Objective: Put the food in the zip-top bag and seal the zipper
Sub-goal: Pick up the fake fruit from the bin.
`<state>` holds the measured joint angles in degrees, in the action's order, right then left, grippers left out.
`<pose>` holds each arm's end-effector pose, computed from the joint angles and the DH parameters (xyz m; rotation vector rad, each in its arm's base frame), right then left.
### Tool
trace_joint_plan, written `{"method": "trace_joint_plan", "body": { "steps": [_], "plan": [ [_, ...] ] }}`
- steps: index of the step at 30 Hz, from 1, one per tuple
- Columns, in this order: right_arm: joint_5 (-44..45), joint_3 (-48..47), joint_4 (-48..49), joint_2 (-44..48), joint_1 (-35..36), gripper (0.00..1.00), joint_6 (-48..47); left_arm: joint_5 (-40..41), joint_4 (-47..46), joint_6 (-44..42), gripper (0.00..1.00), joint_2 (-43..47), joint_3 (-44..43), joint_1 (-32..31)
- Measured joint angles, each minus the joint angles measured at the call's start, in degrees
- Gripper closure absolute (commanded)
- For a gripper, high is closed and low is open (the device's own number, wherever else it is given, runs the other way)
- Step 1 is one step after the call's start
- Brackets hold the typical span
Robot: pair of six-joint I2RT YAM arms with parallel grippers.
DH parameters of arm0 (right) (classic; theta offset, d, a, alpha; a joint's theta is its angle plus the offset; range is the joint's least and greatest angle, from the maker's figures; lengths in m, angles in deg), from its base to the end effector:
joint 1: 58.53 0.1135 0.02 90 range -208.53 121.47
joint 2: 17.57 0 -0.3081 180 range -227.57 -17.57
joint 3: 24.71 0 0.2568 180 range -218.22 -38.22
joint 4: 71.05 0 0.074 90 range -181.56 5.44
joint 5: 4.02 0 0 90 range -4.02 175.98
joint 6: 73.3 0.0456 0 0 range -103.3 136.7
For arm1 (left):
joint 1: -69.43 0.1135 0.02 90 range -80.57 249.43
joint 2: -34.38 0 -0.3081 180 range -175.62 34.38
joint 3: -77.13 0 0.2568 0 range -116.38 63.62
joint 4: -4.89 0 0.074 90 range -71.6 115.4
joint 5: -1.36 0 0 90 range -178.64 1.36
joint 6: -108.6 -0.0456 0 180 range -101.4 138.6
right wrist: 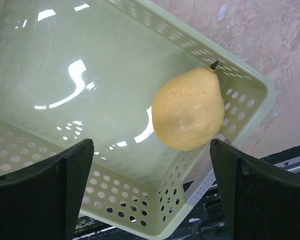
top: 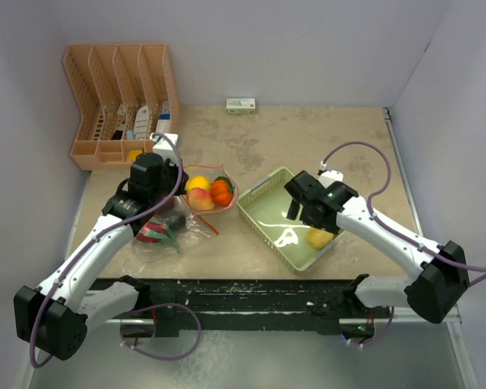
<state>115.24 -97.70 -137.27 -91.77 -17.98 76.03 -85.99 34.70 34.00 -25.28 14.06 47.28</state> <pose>0.1942 0.1368 0.2995 0.5373 2.4497 -0.0383 0.2118 -0.0839 0.3415 0.0913 2.0484 -0.3642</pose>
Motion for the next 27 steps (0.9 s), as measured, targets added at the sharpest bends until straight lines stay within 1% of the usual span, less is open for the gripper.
{"method": "trace_joint_plan", "body": {
  "steps": [5, 9, 12, 15, 21, 27],
  "plan": [
    [1.7, 1.8, -1.0, 2.4, -2.0, 0.01, 3.7, -1.0, -1.3, 0.0, 1.0, 0.7, 1.0, 0.0],
    [1.7, 5.5, -0.6, 1.1, -4.2, 0.01, 4.2, -1.6, -1.9, 0.0, 1.0, 0.9, 1.6, 0.0],
    [2.1, 6.4, 0.1, -0.2, -5.6, 0.01, 3.7, -2.0, -2.1, 0.0, 1.0, 1.0, 1.6, 0.0],
    [3.1, 6.5, 2.3, -0.9, -7.0, 0.0, 2.6, -2.1, -2.0, 0.0, 1.0, 1.4, 1.6, 0.0],
    [1.1, 9.6, 8.8, -4.7, -8.2, 0.0, 0.7, -2.2, -2.0, 0.0, 1.0, 1.7, 1.6, 0.0],
    [-1.2, 11.8, 13.1, -7.6, -8.2, 0.05, -0.4, -2.2, -1.9, 0.0, 1.0, 1.7, 1.6, 0.0]
  ]
}}
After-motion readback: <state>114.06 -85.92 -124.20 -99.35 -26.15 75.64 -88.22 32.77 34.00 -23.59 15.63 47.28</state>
